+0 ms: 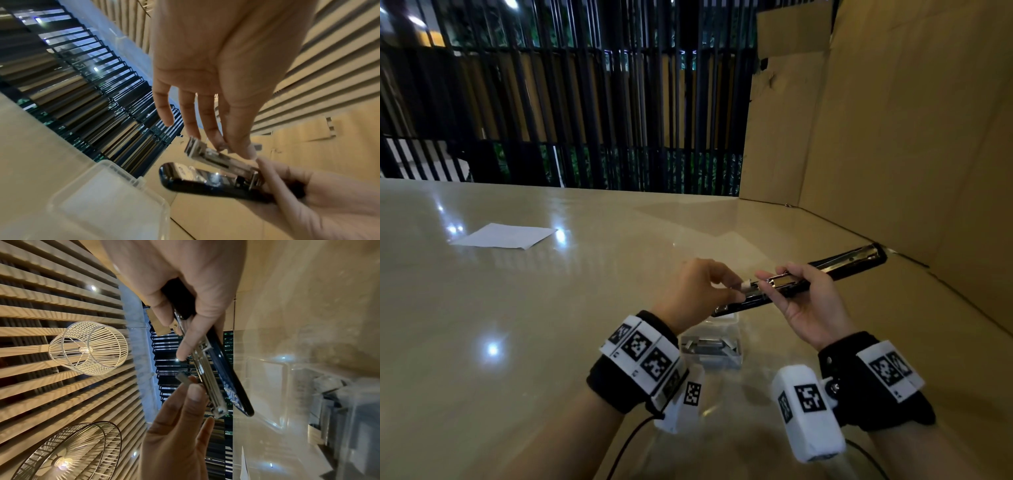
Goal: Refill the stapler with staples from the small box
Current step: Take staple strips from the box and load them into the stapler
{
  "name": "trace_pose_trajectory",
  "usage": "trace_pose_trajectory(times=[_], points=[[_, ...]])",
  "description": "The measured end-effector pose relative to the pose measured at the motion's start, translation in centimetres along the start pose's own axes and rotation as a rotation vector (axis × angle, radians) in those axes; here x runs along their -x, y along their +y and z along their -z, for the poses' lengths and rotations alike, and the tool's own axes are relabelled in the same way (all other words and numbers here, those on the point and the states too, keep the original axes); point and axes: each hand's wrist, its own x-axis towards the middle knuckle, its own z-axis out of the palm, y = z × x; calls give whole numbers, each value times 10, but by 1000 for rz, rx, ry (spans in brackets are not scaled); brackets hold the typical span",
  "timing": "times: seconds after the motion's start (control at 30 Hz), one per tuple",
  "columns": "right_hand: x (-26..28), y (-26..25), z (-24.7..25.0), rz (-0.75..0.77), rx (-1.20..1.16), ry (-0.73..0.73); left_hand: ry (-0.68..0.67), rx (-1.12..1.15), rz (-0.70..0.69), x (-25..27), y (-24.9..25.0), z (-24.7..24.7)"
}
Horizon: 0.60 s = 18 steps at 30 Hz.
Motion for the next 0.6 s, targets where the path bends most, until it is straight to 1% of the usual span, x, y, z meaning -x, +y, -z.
trace_pose_trajectory(times=[0.1, 0.2, 0.47, 0.6], points=[[0, 0, 1, 3, -3, 3, 37, -34, 2, 1, 0, -4], [1, -1, 0, 3, -7, -11, 96, -77, -25, 2, 2, -4], [0, -1, 0, 2, -3, -26, 90, -135, -21, 4, 4, -6], [-1, -2, 2, 9, -1, -31, 66, -186, -25, 5, 7, -6]])
